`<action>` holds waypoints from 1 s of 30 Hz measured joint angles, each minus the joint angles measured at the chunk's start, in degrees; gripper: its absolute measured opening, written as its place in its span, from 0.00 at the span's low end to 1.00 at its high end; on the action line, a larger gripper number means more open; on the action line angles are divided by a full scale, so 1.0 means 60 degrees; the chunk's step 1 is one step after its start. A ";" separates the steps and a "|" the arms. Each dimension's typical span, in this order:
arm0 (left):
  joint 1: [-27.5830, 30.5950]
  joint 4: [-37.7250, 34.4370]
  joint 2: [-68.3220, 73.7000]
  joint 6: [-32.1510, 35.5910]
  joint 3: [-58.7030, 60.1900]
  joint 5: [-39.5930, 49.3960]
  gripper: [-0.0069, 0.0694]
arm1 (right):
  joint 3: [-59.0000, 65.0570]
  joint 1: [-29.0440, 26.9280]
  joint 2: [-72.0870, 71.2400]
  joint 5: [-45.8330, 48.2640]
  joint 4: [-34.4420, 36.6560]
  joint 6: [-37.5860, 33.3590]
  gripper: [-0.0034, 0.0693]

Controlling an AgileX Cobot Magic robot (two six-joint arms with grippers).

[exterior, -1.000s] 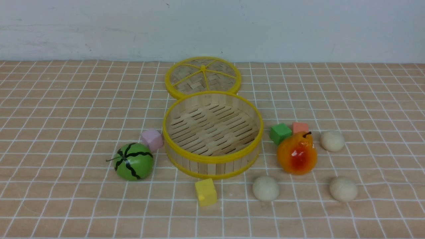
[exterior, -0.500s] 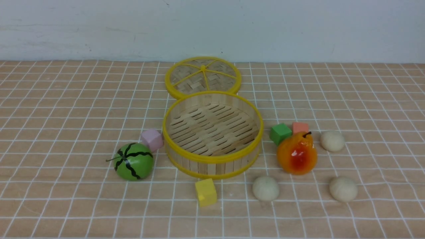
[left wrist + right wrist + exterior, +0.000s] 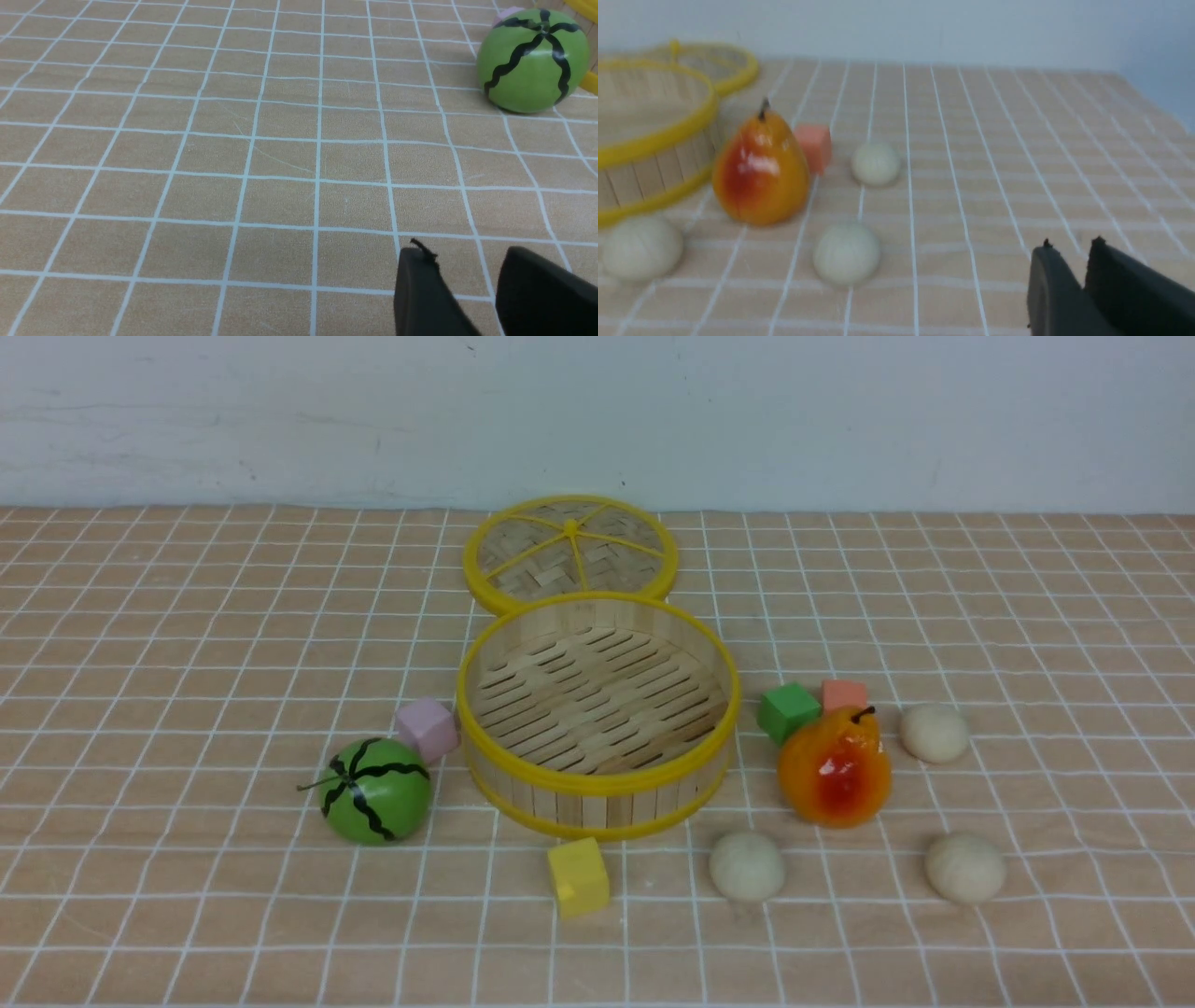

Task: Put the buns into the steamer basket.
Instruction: Use the right arm to grab a steamed stuffed bun

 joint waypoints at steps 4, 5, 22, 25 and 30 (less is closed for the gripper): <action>0.0000 0.0000 0.0000 0.0000 0.0000 0.0000 0.40 | 0.0000 0.0000 0.0000 -0.0939 -0.0022 0.0028 0.22; 0.0000 0.0000 0.0000 0.0000 0.0000 0.0000 0.40 | 0.0000 0.0000 0.0000 -0.1346 -0.0022 0.0028 0.22; 0.0000 0.0000 0.0000 0.0000 0.0000 0.0000 0.40 | -0.4237 0.0000 0.1393 -0.1346 0.1549 0.1245 0.25; 0.0000 0.0000 0.0000 0.0000 0.0000 0.0000 0.40 | -0.6027 0.0000 0.2780 0.0860 0.1594 0.1245 0.26; 0.0000 0.0000 0.0000 0.0000 0.0000 0.0000 0.40 | -0.7306 0.0000 0.4770 0.3242 0.1314 0.1090 0.26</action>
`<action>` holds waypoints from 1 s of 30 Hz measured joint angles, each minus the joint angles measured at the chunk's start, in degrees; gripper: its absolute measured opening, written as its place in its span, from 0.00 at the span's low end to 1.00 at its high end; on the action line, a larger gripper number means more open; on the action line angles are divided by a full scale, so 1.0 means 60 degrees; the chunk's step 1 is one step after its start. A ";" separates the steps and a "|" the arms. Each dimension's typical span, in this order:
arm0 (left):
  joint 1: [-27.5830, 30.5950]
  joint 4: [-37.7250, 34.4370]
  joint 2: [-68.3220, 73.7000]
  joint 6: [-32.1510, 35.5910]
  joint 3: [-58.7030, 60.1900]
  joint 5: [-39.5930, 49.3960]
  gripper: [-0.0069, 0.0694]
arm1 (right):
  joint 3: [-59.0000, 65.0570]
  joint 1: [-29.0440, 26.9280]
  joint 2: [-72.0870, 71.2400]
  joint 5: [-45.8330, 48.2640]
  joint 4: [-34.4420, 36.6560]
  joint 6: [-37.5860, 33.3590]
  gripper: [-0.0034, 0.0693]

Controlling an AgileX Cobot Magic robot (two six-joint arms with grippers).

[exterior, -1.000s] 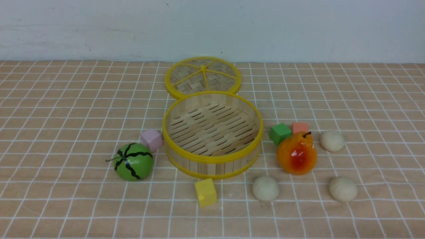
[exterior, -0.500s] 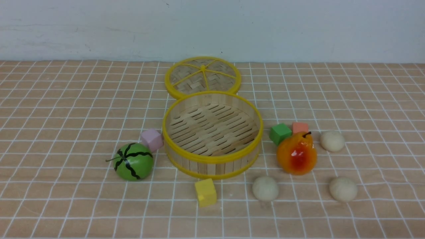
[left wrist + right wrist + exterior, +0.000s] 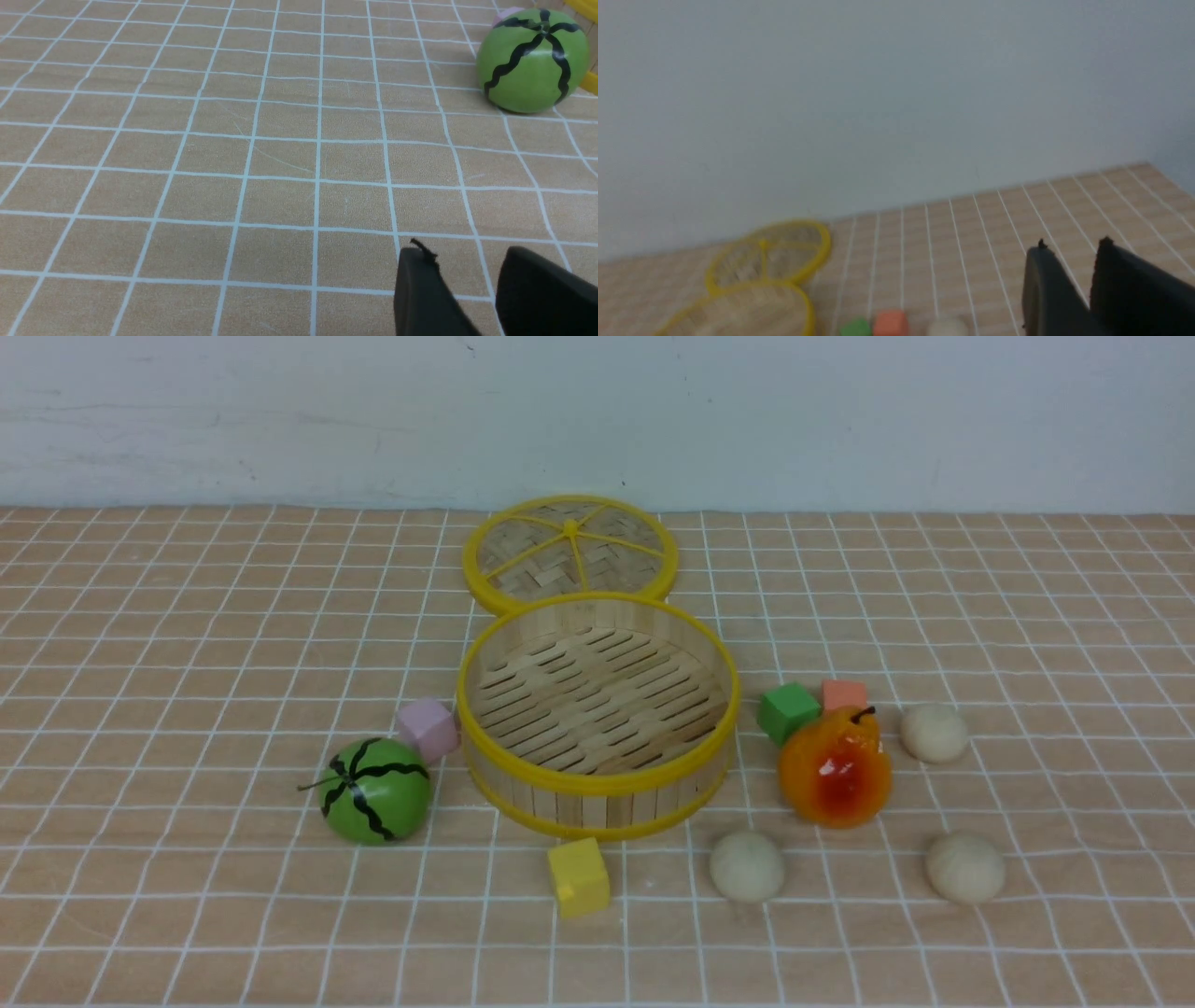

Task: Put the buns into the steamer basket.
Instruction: Use the right arm to grab a steamed stuffed bun

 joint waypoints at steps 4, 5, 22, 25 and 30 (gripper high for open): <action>0.0000 0.0000 0.0000 0.0000 0.0000 0.0000 0.40 | 0.0054 0.0056 0.1778 0.0548 0.0000 -0.0242 0.27; 0.0000 0.0000 0.0000 0.0000 0.0000 0.0000 0.40 | 0.0055 0.0068 0.1953 0.0548 0.0000 -0.0254 0.27; 0.0000 0.0000 0.0000 0.0000 0.0000 0.0000 0.40 | -0.2086 0.1466 0.7762 0.2817 0.1753 -0.2858 0.37; 0.0000 0.0000 0.0000 0.0000 0.0000 0.0000 0.40 | -0.2401 0.2004 0.8498 0.2858 0.1337 -0.2556 0.40; 0.0000 0.0000 0.0000 0.0000 0.0000 0.0000 0.40 | -0.2713 0.2653 0.9466 0.2832 0.0000 -0.1208 0.41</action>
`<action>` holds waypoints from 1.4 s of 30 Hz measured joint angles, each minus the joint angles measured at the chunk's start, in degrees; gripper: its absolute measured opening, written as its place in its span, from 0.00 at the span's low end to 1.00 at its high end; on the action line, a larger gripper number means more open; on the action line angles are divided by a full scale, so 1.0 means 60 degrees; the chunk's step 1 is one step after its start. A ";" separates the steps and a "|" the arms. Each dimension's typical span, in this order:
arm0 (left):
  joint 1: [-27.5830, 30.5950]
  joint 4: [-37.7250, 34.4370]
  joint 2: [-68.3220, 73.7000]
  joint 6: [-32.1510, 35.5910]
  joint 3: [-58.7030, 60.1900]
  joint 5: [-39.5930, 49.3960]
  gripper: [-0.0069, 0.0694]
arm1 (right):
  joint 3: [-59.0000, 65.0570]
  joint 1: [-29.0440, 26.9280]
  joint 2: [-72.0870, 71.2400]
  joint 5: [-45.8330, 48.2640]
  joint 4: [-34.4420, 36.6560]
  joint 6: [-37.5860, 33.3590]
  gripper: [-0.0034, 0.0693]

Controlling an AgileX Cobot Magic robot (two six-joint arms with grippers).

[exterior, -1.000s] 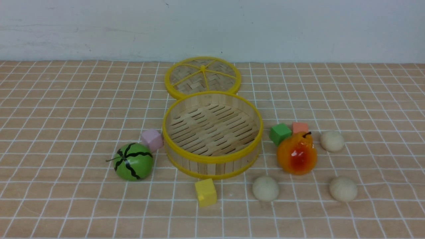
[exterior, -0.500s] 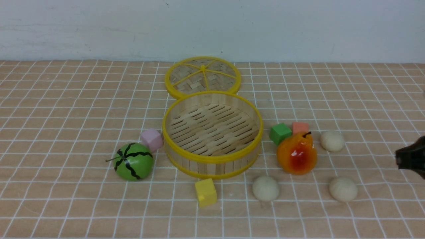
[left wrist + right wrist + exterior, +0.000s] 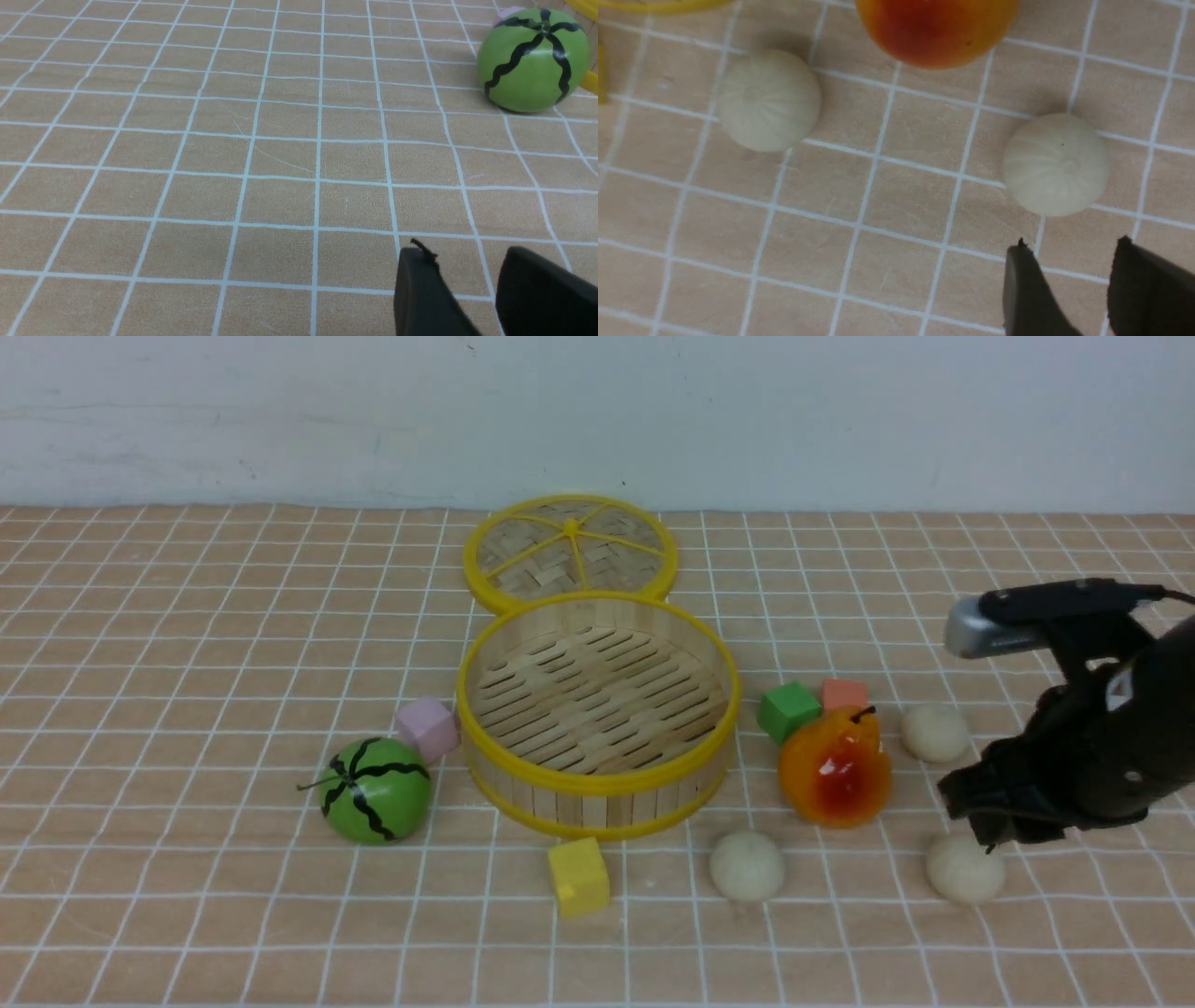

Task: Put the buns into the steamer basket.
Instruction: Use the right arm to grab a steamed stuffed bun, then use the right arm to put the steamed stuffed bun into the steamer

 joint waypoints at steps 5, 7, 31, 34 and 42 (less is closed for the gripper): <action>0.0000 0.0000 0.0000 0.0000 0.0000 0.0000 0.40 | -0.0234 0.0068 0.0773 -0.0318 -0.0915 0.1307 0.41; 0.0000 0.0000 0.0000 0.0000 0.0000 0.0000 0.40 | -0.0255 0.0088 0.1114 -0.0433 -0.1086 0.1518 0.41; 0.0000 0.0000 0.0000 0.0000 0.0000 0.0000 0.40 | -0.0333 0.0098 0.2348 -0.1116 -0.1990 0.1636 0.03; 0.0000 0.0000 0.0000 0.0000 0.0000 0.0000 0.40 | -0.0544 0.0098 0.2048 -0.0820 -0.1766 0.1547 0.03; 0.0000 0.0000 0.0000 0.0000 0.0000 0.0000 0.40 | -0.2141 0.0104 0.1272 -0.0106 0.0053 -0.0126 0.03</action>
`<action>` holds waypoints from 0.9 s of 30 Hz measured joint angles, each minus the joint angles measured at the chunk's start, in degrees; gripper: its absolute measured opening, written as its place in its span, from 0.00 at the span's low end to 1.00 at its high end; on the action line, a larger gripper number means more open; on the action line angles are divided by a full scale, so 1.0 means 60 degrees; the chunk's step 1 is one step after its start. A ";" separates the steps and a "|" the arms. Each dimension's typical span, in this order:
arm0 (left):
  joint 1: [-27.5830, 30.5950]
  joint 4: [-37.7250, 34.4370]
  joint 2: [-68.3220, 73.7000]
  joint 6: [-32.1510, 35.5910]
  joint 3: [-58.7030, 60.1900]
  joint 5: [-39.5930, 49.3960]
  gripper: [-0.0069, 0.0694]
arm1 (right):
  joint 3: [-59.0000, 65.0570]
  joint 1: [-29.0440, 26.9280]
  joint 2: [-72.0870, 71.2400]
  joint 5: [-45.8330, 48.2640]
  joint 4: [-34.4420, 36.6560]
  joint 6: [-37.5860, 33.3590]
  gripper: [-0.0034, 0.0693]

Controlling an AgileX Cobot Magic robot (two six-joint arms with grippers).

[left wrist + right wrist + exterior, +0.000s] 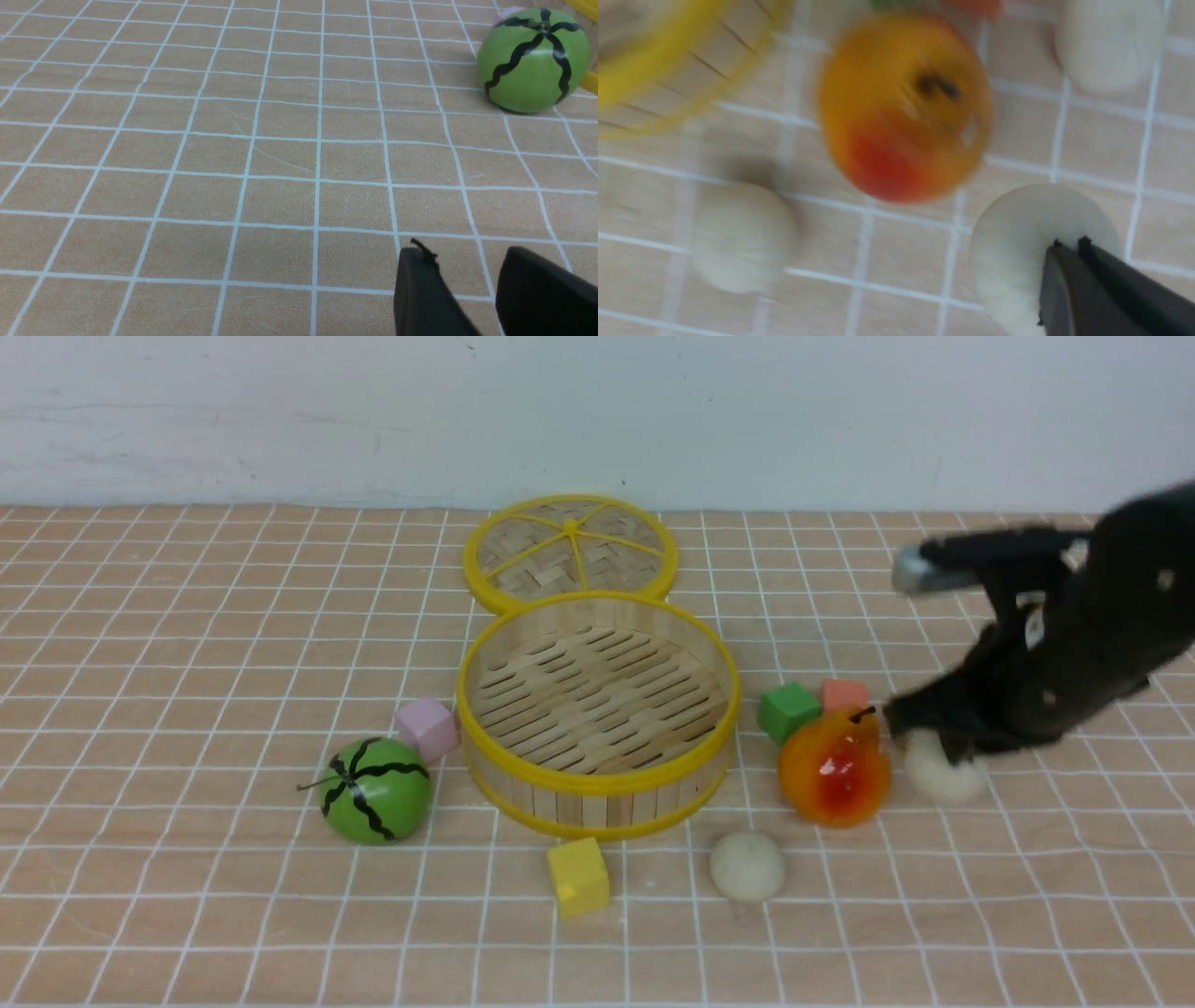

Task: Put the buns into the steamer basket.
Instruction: Use the right arm to put the steamed stuffed bun into the steamer

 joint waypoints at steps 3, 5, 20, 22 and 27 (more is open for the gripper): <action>0.0000 0.0000 0.0000 0.0000 0.0000 0.0000 0.40 | -0.0936 0.0126 0.0063 0.0148 0.1003 -0.0838 0.03; 0.0000 0.0000 0.0000 0.0000 0.0000 0.0000 0.40 | -0.1569 0.0347 0.0249 0.0135 0.1530 -0.1360 0.03; 0.0000 0.0000 0.0000 0.0000 0.0000 0.0000 0.40 | -0.5637 0.1884 0.4583 -0.0700 0.2220 -0.1989 0.04; 0.0000 0.0000 0.0000 0.0000 0.0000 0.0000 0.40 | -0.5777 0.1900 0.5011 -0.0936 0.2220 -0.1989 0.04; 0.0000 0.0000 0.0000 0.0000 0.0000 0.0000 0.40 | -0.5838 0.1902 0.5970 -0.1180 0.2211 -0.1989 0.10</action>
